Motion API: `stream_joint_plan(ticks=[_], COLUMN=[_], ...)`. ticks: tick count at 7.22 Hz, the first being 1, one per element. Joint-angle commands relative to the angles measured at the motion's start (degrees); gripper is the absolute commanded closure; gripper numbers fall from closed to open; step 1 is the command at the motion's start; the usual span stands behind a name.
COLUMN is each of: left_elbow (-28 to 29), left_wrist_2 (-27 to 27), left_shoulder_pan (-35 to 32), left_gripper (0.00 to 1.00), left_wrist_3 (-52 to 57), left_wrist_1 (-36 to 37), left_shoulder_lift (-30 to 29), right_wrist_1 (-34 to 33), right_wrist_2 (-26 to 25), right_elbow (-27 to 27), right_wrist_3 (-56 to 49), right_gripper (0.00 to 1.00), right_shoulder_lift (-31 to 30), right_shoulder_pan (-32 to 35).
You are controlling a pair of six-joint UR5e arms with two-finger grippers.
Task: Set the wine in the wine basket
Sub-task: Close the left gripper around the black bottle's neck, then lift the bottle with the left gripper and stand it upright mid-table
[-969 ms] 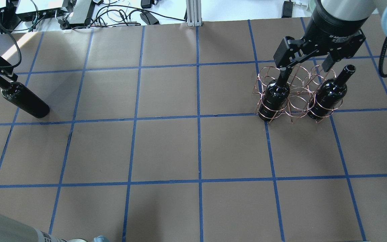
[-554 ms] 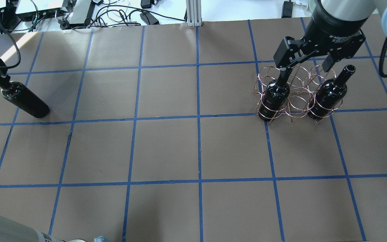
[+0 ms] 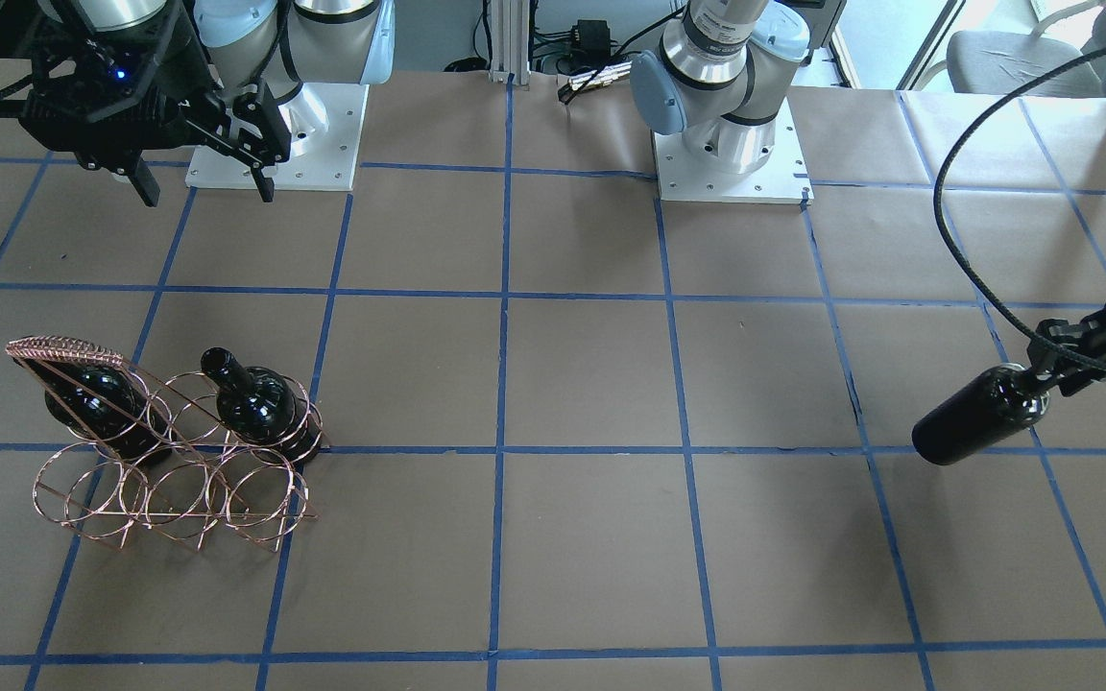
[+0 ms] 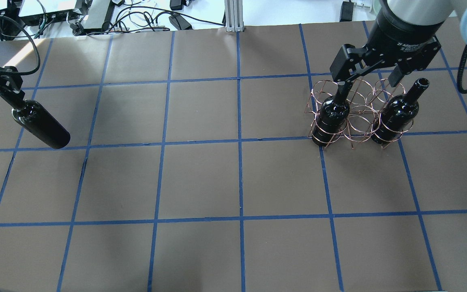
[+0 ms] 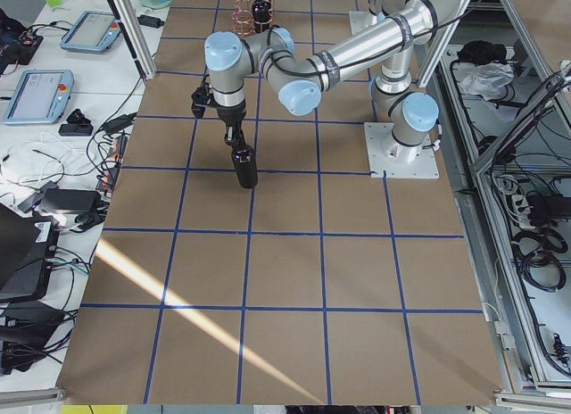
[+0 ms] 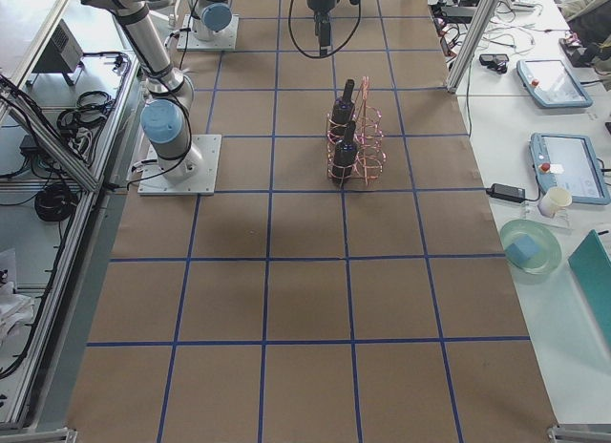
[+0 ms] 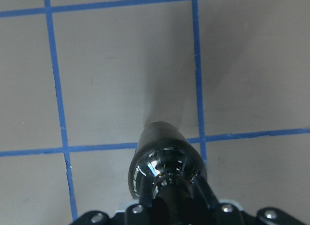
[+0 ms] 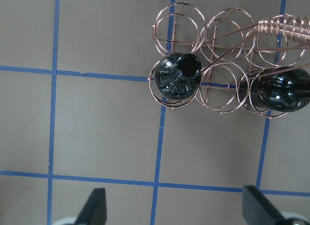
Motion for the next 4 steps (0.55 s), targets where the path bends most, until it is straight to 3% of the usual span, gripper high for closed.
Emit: stream_joint_plan(ticks=[1,2,4], left_elbow=[-11.38,-14.14,-16.09], left_wrist_2=[-0.42,-0.42,-0.16], left_shoulder_pan=[-4.76,-9.66,-27.01], left_gripper=[1.0,1.0,1.0], left_wrist_3=[-11.72,-19.35,-39.47], left_wrist_1=[-0.51,-0.58,-2.07], left_shoulder_lift=[9.42,13.12,17.1], right_wrist_1=[0.0,0.0,0.0], right_wrist_2=[0.0,-0.09,-0.18], right_elbow=[0.0,0.0,0.0], right_wrist_3=[0.0,0.0,0.0], right_gripper=[0.0,0.0,0.0], right_shoulder_lift=[0.0,0.0,0.0], right_shoulder_pan=[0.0,0.0,0.0])
